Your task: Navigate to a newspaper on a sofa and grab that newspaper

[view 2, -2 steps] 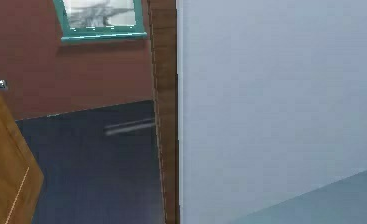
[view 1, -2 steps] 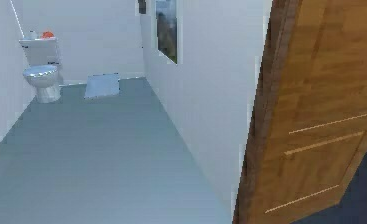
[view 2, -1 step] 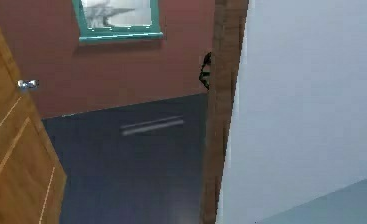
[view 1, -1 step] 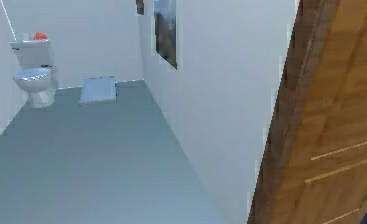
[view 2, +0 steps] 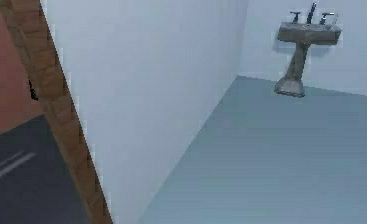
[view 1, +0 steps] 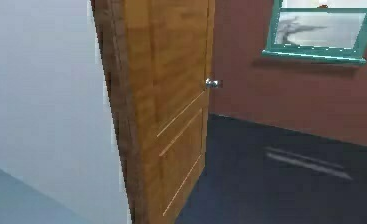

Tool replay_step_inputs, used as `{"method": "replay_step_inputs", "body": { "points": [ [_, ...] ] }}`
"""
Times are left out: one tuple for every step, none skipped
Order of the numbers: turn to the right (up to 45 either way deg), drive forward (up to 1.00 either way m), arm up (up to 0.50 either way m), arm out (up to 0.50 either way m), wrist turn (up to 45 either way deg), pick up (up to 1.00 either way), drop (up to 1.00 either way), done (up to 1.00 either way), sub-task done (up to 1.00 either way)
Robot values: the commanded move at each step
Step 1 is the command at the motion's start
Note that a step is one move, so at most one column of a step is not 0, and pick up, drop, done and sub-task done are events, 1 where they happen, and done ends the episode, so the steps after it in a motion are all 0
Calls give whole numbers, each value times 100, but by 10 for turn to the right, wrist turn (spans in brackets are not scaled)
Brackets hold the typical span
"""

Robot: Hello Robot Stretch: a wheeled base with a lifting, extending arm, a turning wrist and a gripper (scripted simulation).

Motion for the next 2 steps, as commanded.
{"method": "replay_step_inputs", "body": {
  "points": [
    [180, 0, 0, 0, 0, 0, 0, 0, 0],
    [0, 30, 0, 0, 0, 0, 0, 0, 0]
  ]
}}
